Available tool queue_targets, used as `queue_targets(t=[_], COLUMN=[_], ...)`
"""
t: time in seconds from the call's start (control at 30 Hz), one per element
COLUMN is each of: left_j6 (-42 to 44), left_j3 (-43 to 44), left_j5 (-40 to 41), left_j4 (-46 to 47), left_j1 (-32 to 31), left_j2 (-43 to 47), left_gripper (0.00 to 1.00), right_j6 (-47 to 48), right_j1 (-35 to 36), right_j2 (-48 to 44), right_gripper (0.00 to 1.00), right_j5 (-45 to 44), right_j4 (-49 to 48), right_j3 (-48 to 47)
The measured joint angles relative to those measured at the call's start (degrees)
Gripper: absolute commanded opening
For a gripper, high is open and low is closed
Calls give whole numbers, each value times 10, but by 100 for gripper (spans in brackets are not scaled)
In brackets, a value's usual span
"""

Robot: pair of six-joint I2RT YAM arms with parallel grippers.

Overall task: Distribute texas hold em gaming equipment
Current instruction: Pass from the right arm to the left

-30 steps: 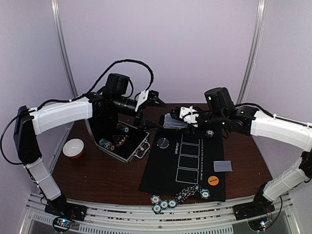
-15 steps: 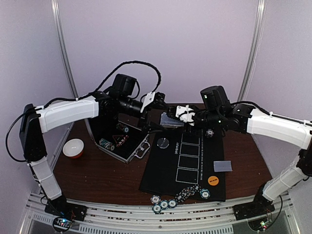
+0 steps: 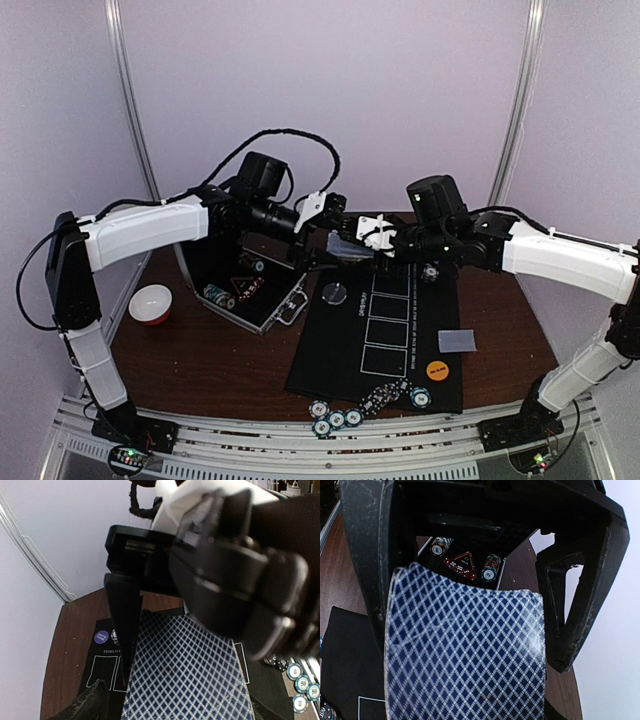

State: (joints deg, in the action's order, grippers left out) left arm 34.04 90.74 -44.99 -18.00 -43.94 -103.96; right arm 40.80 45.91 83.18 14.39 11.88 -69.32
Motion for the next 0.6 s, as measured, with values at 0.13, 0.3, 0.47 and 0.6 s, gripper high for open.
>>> queue_targets(t=[0.13, 0.3, 0.47, 0.6], left_j6=[4, 8, 10, 10], left_j3=[0, 1, 2, 2], left_j5=[1, 4, 2, -3], left_j4=[-2, -4, -5, -6], left_j1=[0, -1, -1, -1], left_j2=[-4, -7, -8, -8], left_gripper=[80, 74, 63, 64], right_j6=[0, 0, -1, -1], right_j1=[0, 1, 1, 1], right_j2=[1, 1, 1, 2], right_gripper=[47, 47, 47, 47], right_j5=[-2, -2, -2, -2], right_j4=[0, -4, -11, -13], right_j3=[-1, -2, -2, -2])
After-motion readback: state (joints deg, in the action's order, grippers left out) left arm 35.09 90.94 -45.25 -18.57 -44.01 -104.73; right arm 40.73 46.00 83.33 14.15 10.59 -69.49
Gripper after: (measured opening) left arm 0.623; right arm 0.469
